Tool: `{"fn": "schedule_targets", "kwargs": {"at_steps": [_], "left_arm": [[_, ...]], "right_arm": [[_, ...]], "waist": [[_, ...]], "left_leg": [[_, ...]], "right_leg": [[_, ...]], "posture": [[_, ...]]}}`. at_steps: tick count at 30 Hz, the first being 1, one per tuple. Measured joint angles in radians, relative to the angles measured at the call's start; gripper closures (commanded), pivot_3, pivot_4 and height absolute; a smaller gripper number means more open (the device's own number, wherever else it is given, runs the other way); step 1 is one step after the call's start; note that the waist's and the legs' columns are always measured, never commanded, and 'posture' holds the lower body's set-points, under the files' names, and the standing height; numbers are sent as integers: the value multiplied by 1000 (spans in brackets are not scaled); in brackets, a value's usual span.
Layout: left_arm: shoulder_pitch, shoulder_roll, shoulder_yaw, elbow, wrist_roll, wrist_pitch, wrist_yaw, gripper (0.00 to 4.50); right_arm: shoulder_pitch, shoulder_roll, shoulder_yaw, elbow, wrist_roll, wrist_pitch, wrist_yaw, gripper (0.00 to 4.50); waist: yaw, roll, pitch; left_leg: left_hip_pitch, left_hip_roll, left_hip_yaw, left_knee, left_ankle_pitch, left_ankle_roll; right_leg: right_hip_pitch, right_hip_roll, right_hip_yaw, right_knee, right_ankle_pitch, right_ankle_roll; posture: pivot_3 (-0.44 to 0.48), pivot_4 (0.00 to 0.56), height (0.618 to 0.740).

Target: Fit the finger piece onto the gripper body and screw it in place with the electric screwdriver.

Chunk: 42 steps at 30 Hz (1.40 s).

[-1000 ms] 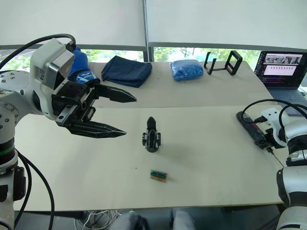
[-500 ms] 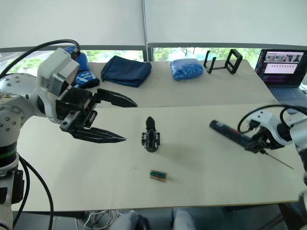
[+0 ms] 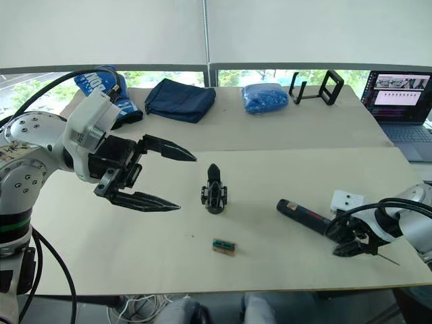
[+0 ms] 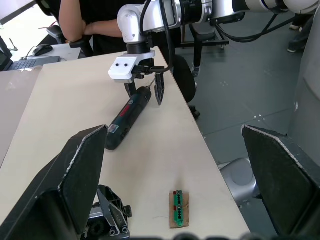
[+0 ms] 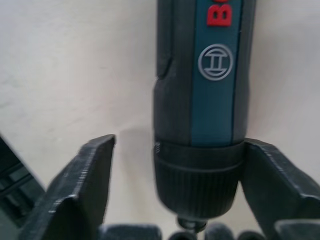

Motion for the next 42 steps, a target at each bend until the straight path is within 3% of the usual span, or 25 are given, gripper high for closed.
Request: {"fn": "schedule_targets", "kwargs": {"at_steps": [4,15,18,22,24,37,40,42], "left_arm": [[4,2,-2,-12,2,-5,-10,0],[48,38,-24,-16,59,-59,-67,0],[55,41,-33,-17,76,-80,-88,0],[61,42,-41,-17,77,-92,-102,0],[61,45,-41,-17,78,-96,-107,0],[75,45,-53,-16,99,-116,-127,0],[78,34,-75,-15,111,-122,-134,0],[84,17,-88,-10,121,-146,-140,0]], "right_arm": [[-93,13,62,4,6,109,14,17],[-164,51,154,41,-13,117,-1,17],[-166,52,160,39,-13,117,-3,748],[-166,56,165,38,-12,117,-5,2205],[-166,57,165,39,-12,117,-6,2604],[-139,43,134,31,20,73,-5,2603],[-123,42,42,7,73,26,-6,2603],[-107,55,-84,-34,143,19,-28,2603]], "waist": [[-6,0,0],[-6,-1,0],[-6,-1,0],[-6,-1,0],[-6,-1,0],[-6,-1,0],[-5,-1,0],[-3,-1,0]], "left_leg": [[0,0,0,0,0,0],[0,0,2,0,0,0],[0,0,2,0,0,0],[0,0,2,0,0,0],[0,0,2,0,0,0],[0,0,2,0,0,0],[0,0,3,0,0,0],[0,0,3,0,0,0]], "right_leg": [[0,1,1,0,0,0],[0,0,1,0,0,0],[0,1,1,0,0,0],[0,1,1,0,0,0],[0,1,1,0,0,0],[-1,0,1,0,0,0],[-1,0,1,0,0,0],[-1,1,1,0,1,-1]], "posture": [[0,150,740],[0,150,740],[0,150,740],[0,150,740],[0,150,740],[0,150,740],[0,150,740],[0,150,740]]}}
